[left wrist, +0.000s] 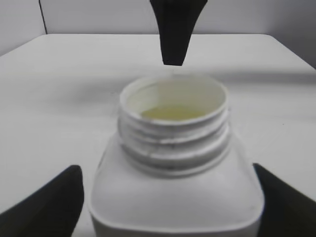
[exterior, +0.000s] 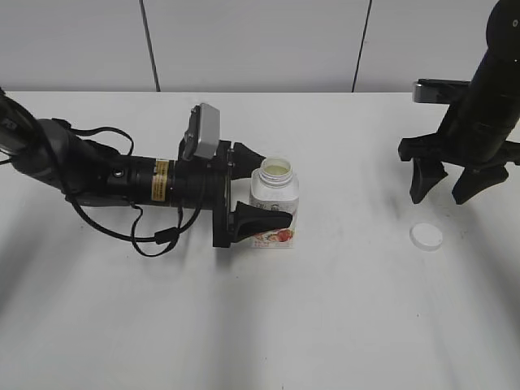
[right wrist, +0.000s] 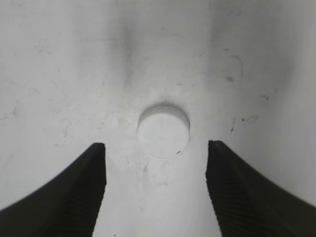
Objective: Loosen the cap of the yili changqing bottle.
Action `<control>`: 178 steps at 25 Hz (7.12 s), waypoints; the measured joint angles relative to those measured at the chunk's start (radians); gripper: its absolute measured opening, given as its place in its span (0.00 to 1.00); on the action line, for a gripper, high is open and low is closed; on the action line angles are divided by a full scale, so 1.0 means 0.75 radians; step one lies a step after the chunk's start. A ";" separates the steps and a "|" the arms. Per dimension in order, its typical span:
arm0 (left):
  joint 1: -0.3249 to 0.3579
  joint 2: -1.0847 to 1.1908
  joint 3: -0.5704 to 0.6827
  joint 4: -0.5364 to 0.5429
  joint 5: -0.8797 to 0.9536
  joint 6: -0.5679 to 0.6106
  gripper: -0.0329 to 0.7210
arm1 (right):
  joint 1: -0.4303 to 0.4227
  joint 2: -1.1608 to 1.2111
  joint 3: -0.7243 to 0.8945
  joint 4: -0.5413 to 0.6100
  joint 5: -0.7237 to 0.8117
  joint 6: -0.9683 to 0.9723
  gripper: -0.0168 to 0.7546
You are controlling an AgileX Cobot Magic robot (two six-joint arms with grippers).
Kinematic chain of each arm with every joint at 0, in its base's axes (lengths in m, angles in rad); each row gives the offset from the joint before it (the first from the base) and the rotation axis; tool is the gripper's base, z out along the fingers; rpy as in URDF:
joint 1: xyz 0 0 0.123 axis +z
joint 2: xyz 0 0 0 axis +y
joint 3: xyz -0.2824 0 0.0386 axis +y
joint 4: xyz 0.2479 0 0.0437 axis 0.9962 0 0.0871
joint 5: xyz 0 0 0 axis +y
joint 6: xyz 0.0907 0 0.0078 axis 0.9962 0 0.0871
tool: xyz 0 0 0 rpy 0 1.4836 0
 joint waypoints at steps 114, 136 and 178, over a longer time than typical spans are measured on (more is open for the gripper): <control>0.205 -2.714 0.653 -1.665 3.239 0.523 0.56 | 0.002 -2.125 0.844 -0.012 0.344 0.057 0.68; 0.211 -3.143 0.896 -1.765 3.212 0.612 0.56 | 0.002 -2.629 1.027 -0.012 0.351 -0.169 0.68; 0.425 -3.143 0.968 -1.964 3.019 0.640 0.53 | 0.002 -2.629 1.093 -0.065 0.181 -0.210 0.68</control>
